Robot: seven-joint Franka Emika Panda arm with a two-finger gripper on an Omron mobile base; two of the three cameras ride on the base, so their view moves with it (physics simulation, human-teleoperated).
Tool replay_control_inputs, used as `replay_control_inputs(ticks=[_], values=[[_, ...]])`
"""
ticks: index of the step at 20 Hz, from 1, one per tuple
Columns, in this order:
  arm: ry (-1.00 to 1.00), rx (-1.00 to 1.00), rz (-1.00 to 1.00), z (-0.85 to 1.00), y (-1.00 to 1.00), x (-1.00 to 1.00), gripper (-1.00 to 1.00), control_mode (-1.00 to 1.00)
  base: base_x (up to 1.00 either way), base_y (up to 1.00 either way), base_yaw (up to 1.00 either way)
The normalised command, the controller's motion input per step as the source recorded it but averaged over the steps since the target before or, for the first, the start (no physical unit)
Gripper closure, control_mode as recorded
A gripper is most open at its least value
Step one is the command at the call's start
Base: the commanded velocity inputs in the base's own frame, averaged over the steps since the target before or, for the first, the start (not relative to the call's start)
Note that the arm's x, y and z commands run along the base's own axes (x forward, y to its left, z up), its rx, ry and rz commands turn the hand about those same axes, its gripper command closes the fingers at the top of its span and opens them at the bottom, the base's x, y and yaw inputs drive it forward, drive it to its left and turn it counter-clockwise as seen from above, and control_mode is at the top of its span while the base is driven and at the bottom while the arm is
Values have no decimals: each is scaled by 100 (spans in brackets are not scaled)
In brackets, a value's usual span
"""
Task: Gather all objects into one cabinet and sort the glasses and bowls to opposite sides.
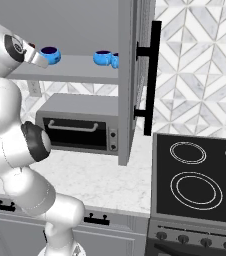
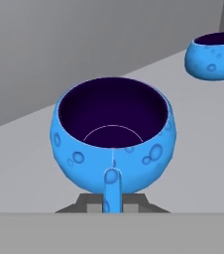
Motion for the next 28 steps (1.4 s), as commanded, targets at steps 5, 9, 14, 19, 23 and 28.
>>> replay_control_inputs(ticks=[5, 9, 14, 19, 23, 28], values=[[0, 0, 0, 20, 0, -30, 100, -100, 0, 0, 0], [0, 0, 0, 8, 0, -19, 100, -100, 0, 0, 0], [0, 0, 0, 1, 0, -10, 100, -100, 0, 0, 0], [0, 0, -3, 2, -24, -2, 100, -100, 0, 0, 0], [0, 0, -1, 0, -61, 0, 100, -100, 0, 0, 0], [0, 0, 0, 0, -70, -20, 100, -100, 0, 0, 0]])
